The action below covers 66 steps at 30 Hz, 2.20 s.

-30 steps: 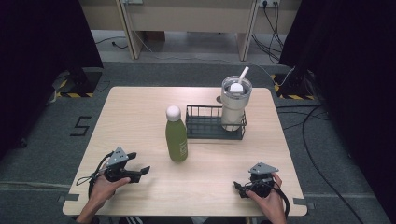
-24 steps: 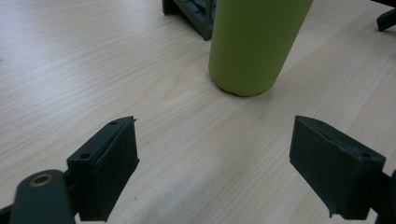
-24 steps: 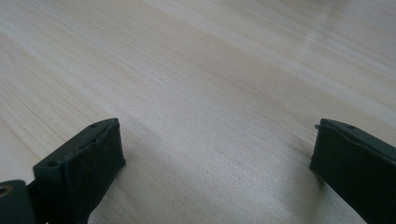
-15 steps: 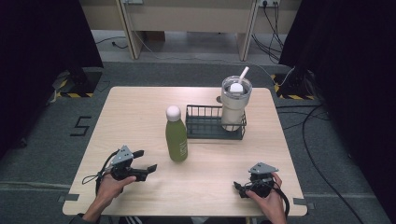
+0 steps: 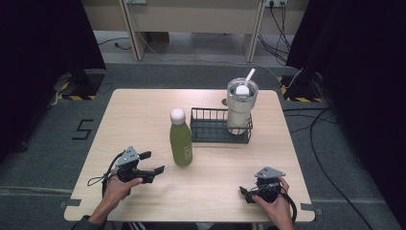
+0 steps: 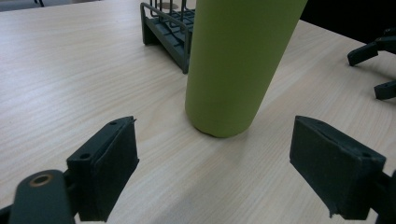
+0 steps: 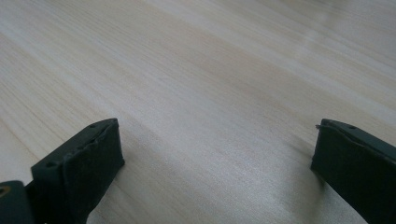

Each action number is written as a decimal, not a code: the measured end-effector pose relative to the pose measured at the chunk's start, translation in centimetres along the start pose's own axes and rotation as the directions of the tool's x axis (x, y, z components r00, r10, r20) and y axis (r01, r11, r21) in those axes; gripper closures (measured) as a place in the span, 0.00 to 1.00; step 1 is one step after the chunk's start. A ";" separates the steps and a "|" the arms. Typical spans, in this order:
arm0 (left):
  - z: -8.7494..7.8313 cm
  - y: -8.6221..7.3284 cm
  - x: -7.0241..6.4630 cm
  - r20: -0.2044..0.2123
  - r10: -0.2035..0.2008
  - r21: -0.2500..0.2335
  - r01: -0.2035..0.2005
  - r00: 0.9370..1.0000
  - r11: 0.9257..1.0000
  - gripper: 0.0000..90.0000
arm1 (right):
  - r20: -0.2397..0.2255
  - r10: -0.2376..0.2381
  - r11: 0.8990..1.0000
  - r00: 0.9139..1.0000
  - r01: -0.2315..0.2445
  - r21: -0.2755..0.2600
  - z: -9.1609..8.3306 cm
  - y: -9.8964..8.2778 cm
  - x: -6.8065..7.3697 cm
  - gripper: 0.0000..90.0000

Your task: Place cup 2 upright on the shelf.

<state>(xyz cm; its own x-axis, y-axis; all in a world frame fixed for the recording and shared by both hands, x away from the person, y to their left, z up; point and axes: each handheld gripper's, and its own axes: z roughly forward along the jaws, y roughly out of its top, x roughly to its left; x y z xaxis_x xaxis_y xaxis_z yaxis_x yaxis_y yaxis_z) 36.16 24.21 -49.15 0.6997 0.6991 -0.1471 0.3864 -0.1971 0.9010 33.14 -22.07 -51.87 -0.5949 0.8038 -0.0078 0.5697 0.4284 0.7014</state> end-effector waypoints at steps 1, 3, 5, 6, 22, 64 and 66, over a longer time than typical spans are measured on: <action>0.1 0.1 0.0 0.002 -0.001 -0.002 0.001 1.000 1.000 0.16 | 0.000 0.003 1.000 1.000 -0.003 0.001 0.0 0.0 0.0 0.02; 0.2 0.2 -0.1 0.003 0.001 -0.005 -0.001 1.000 1.000 0.16 | 0.000 0.000 1.000 1.000 0.000 0.000 0.0 0.0 0.0 0.02; 0.4 0.4 -0.2 0.005 0.005 -0.009 -0.005 1.000 1.000 0.16 | 0.000 -0.001 1.000 1.000 0.001 0.000 0.0 0.0 0.0 0.02; 0.5 0.4 -0.2 0.007 0.007 -0.012 -0.007 1.000 1.000 0.16 | 0.000 0.000 1.000 1.000 0.000 0.000 0.0 0.0 0.0 0.02; 2.7 1.1 -0.9 0.024 0.033 -0.018 -0.033 0.999 0.999 0.16 | 0.001 0.006 1.000 1.000 -0.006 0.003 0.0 0.0 0.0 0.02; 6.3 2.5 -1.4 0.044 0.060 -0.034 -0.059 0.997 0.998 0.16 | 0.001 0.006 1.000 1.000 -0.006 0.003 0.0 0.0 0.0 0.01; 6.4 2.5 -1.5 0.047 0.060 -0.033 -0.059 0.997 0.998 0.16 | 0.001 0.007 1.000 1.000 -0.007 0.004 0.0 0.0 0.0 0.01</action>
<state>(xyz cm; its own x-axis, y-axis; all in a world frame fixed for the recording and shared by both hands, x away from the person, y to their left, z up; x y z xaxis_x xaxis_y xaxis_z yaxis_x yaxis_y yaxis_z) 39.98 18.27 -49.28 0.7490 0.6532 -0.1114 0.3246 -0.2151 0.9211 33.14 -22.02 -51.87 -0.5900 0.8074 -0.0037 0.5764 0.4244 0.6984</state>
